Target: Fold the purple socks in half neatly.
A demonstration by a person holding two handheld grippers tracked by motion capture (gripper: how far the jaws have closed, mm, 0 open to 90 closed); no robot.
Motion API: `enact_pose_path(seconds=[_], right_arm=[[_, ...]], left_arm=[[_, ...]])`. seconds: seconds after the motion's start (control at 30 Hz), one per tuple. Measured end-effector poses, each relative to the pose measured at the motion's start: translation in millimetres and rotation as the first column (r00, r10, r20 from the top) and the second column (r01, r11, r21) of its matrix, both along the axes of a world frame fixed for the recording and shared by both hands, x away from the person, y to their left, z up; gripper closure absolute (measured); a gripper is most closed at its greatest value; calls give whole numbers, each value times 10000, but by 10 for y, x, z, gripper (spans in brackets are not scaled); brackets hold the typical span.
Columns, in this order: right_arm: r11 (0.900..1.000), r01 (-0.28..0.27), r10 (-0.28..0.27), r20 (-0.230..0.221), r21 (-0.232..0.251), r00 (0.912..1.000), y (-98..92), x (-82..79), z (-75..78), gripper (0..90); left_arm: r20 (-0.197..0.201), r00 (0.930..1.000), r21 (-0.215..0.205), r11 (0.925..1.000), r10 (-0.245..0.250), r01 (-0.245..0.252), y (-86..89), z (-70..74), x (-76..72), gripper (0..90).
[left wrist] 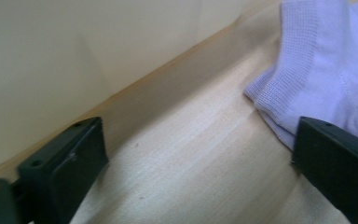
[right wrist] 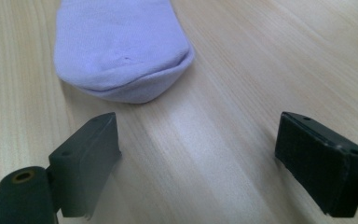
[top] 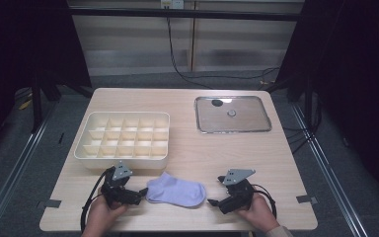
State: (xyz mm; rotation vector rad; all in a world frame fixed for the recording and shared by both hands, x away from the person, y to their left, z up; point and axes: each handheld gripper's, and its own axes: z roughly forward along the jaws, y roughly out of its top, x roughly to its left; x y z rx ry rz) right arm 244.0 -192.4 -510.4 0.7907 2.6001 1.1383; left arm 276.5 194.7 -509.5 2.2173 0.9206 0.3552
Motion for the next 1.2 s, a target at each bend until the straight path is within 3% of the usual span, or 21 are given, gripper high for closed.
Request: enact_pose_path(seconds=[0.67, 0.87, 0.9, 0.93, 0.97, 1.0, 1.07, 1.1, 1.13, 1.2], right_arm=[[9999, 83, -84, -59, -137, 9999, 19, 2, 19, 146], [9993, -198, 192, -218, -304, 9996, 67, -18, 58, 225], [9992, -218, 208, -288, -345, 9994, 73, -23, 68, 239], [9992, -287, 276, -364, -284, 9990, 79, -20, 77, 262], [9992, -287, 276, -364, -284, 9990, 79, -20, 77, 262], [9991, -319, 307, -412, -279, 9987, 83, -19, 83, 275], [9981, -488, 469, -498, -370, 9977, 85, -17, 101, 327], [9981, -488, 469, -498, -370, 9977, 85, -17, 101, 327], [9987, -438, 420, -634, -272, 9971, 102, -20, 112, 355], [9984, -471, 450, -638, -310, 9969, 107, -19, 119, 372]], left_arm=[[-55, 10000, 56, 10000, -31, 31, 3, 9, 4, 0], [-632, 9978, 618, 9980, 191, -152, -37, 85, 11, 18], [-796, 9962, 613, 9977, 354, -306, -38, 112, 12, 53], [-891, 9952, 568, 9977, 407, -357, -32, 132, 18, 146], [-1205, 9914, 146, 9987, 501, -487, -27, 155, 21, 146], [-1392, 9892, 0, 9989, 458, -462, -14, 166, 31, 176], [-1694, 9833, 266, 9977, 658, -622, -6, 210, 21, 226], [-1694, 9833, 266, 9977, 658, -622, -6, 210, 21, 240], [-1934, 9799, 116, 9988, 491, -478, -1, 235, 21, 251], [-1929, 9799, 158, 9986, 519, -498, -16, 249, 16, 252]])
